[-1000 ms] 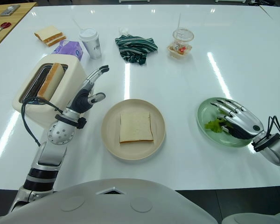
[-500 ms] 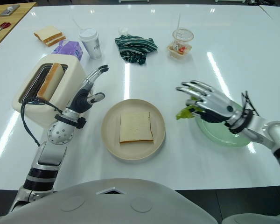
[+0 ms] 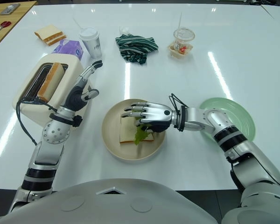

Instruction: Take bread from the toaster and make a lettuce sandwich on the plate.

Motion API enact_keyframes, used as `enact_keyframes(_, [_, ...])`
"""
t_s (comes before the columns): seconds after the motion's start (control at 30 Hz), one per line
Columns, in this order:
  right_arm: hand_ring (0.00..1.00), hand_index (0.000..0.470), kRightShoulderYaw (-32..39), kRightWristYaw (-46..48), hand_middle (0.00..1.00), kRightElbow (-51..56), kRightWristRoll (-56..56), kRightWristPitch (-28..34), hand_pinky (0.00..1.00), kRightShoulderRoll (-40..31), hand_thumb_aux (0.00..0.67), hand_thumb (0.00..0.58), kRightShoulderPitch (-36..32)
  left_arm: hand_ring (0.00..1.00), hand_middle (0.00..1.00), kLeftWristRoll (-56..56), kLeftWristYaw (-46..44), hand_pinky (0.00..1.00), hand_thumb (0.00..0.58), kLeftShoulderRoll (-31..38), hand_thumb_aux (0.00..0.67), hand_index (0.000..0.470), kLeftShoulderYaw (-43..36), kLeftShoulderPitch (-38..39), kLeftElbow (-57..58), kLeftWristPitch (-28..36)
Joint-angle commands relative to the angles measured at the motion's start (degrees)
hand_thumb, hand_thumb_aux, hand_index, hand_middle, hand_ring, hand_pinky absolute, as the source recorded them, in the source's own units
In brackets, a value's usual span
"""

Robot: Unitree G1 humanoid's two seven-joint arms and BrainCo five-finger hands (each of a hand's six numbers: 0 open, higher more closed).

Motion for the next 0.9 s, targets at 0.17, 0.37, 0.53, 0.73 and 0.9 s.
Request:
enact_keyframes(0.17, [0.00, 0.470, 1.24, -3.79, 0.00, 4.89, -6.78, -0.15, 0.00, 5.12, 0.670, 0.580, -4.50, 0.00, 0.00, -0.33, -0.51, 0.00, 0.000, -0.21, 0.000, 0.000, 0.17, -1.08, 0.14, 0.65])
enact_keyframes(0.37, [0.00, 0.400, 1.44, -5.84, 0.00, 4.70, -8.26, 0.24, 0.00, 6.36, 0.570, 0.567, -5.02, 0.00, 0.00, -0.58, -0.41, 0.00, 0.000, -0.19, 0.000, 0.000, 0.40, -1.06, 0.26, 0.49])
enact_keyframes(0.53, [0.00, 0.131, 1.29, -6.46, 0.00, 3.86, -8.29, 0.35, 0.00, 6.76, 0.187, 0.278, -5.17, 0.00, 0.00, -0.73, -0.51, 0.00, 0.000, -0.15, 0.000, 0.000, 0.55, -0.90, 0.18, 0.43])
enact_keyframes(0.73, [0.00, 0.000, 1.18, -5.33, 0.00, 2.32, -6.99, -0.40, 0.00, 6.45, 0.000, 0.000, -4.75, 0.00, 0.00, -0.81, -0.34, 0.00, 0.000, -0.10, 0.000, 0.000, 0.69, -0.62, 0.36, 0.36])
enact_keyframes(0.9, [0.00, 0.000, -1.14, -3.04, 0.00, -1.88, -3.47, -0.72, 0.00, 4.97, 0.000, 0.000, -3.72, 0.00, 0.00, -0.94, 2.21, 0.00, 0.000, -1.11, 0.000, 0.000, 4.02, -0.67, -5.94, 0.09])
